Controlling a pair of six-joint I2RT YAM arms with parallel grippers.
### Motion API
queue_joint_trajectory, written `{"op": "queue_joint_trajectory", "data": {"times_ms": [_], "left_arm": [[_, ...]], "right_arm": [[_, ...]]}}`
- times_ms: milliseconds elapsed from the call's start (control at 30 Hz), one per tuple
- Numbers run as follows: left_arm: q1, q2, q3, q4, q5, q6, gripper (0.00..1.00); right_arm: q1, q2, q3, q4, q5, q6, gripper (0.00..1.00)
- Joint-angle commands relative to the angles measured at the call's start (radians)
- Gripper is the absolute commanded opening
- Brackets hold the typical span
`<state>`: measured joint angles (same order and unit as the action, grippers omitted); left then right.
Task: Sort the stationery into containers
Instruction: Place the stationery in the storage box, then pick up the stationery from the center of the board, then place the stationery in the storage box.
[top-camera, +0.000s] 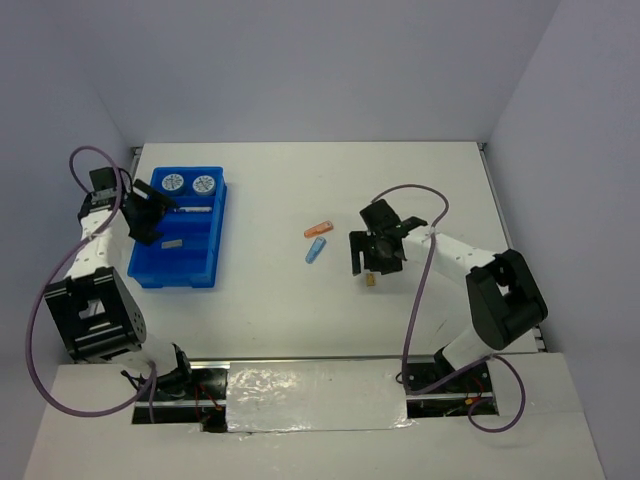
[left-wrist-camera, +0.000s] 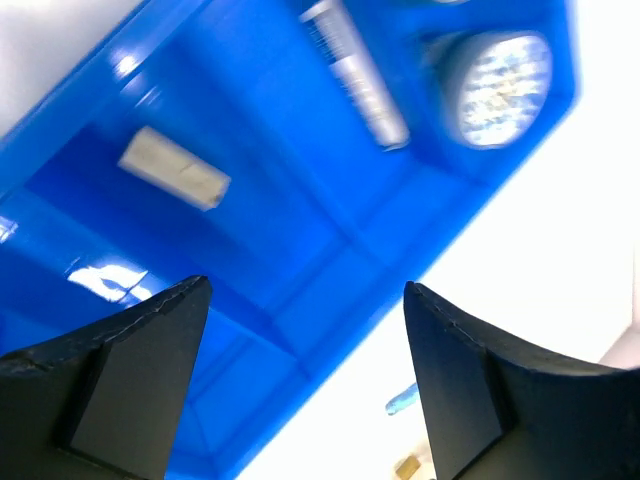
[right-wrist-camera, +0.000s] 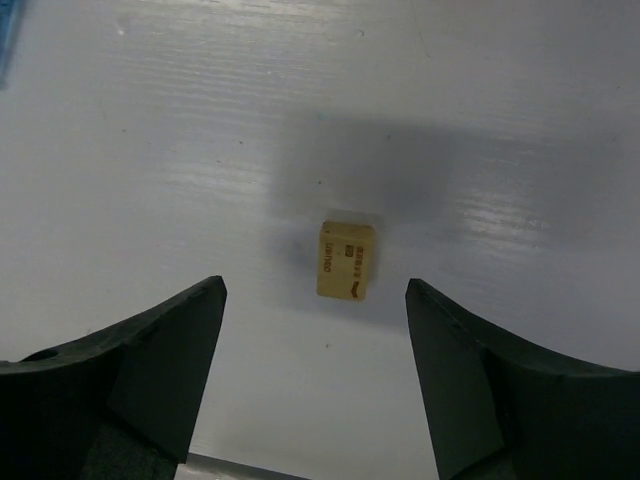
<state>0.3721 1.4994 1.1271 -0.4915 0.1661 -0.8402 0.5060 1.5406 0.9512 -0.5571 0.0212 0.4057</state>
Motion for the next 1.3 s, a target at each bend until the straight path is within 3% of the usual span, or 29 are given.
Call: {"op": "queue_joint_trajectory", "data": {"times_ms": [0, 167, 200, 300, 467, 500, 667, 800, 1000, 1267], "left_arm": [[-0.002, -0.064, 0.131, -0.077, 0.046, 0.102, 0.92], [-0.034, -0.116, 0.197, -0.150, 0.089, 0.154, 0.92], [-0.056, -0.132, 0.206, -0.165, 0.082, 0.168, 0.92], [-0.087, -0.159, 0.208, -0.186, 0.069, 0.181, 0.93], [-0.146, -0.179, 0.163, -0.177, 0.152, 0.204, 0.94], [-0.166, -0.180, 0.146, -0.167, 0.183, 0.205, 0.94], [-0.408, -0.150, 0.122, -0.080, 0.395, 0.124, 0.94], [-0.574, -0.146, 0.086, 0.029, 0.548, -0.031, 0.94], [-0.705, -0.125, 0.096, 0.118, 0.645, -0.134, 0.93], [-0.731, -0.174, 0.050, 0.191, 0.608, -0.198, 0.94]], "right_arm": [[0.003, 0.022, -0.009, 0.016, 0.036, 0.012, 0.79], [0.009, 0.101, -0.026, 0.062, 0.039, 0.012, 0.65], [0.019, 0.122, -0.014, 0.053, 0.060, 0.015, 0.56], [0.045, 0.136, 0.001, 0.034, 0.082, 0.013, 0.53], [0.075, 0.127, 0.020, 0.036, 0.082, 0.015, 0.20], [0.083, 0.086, 0.020, 0.075, 0.025, 0.001, 0.19], [0.161, -0.152, -0.015, 0.337, -0.295, -0.114, 0.21], [0.164, -0.220, 0.010, 0.414, -0.484, -0.172, 0.21], [0.170, -0.241, 0.084, 0.411, -0.547, -0.186, 0.22], [0.173, -0.257, 0.098, 0.548, -0.604, -0.093, 0.23]]}}
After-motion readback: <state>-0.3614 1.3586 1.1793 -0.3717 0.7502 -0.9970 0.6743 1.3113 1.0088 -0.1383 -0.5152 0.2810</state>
